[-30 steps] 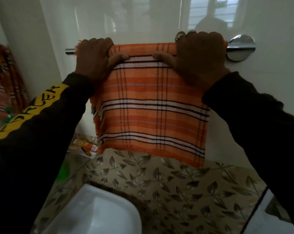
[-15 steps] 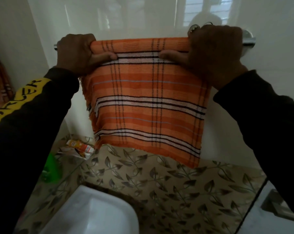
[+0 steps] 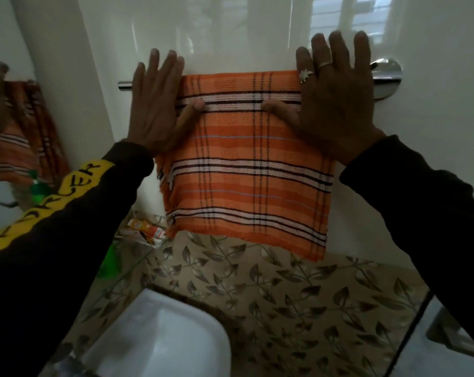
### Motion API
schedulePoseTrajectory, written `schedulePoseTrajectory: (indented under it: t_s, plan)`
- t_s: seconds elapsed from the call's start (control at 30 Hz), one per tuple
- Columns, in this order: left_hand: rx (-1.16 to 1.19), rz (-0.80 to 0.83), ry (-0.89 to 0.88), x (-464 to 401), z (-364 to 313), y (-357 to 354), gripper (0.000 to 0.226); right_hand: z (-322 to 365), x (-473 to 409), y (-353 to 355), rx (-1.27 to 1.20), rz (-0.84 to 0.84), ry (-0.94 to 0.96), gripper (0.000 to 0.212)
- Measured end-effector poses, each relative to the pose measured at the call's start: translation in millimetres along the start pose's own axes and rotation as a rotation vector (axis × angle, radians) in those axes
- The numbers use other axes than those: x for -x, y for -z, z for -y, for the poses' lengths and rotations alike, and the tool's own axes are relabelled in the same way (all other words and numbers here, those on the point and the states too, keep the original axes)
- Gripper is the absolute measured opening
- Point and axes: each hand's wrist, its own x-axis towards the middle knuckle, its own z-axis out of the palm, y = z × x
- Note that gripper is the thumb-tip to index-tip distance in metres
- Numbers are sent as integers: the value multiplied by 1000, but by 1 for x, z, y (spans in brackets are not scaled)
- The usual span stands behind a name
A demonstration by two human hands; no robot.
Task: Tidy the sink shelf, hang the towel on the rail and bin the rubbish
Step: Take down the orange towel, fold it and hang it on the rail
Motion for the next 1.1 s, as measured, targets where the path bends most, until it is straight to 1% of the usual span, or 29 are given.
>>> schedulePoseTrajectory:
  t_s: [0.1,0.3,0.43,0.53,0.6,0.73,0.83,0.9,0.97,1.1]
  plan:
    - [-36,55,-75,10,-19,3,79,4,8,-1,-48,-42,26,107]
    - [-114,87,-135,35,-56,5,72,15,31,-1,-126,-153,107,87]
    - [-177,135,-108,51,-78,14,74,22,43,0,-202,-147,133,85]
    - [-206,155,-89,57,-95,25,76,24,51,-1,-254,-175,154,84]
    - [-260,167,-80,60,-105,34,77,25,56,-5,-293,-199,161,84]
    - [-374,183,-52,73,-128,46,75,26,70,-10,-389,-194,179,82]
    - [-423,178,-9,89,-148,50,75,28,84,-11,-449,-223,214,79]
    - [-460,196,9,101,-159,53,74,31,91,-11,-478,-205,265,80]
    - [-503,225,46,114,-167,59,74,37,97,-11,-507,-184,320,82]
    - [-586,303,191,141,-174,78,78,54,111,-10,-564,-202,364,86]
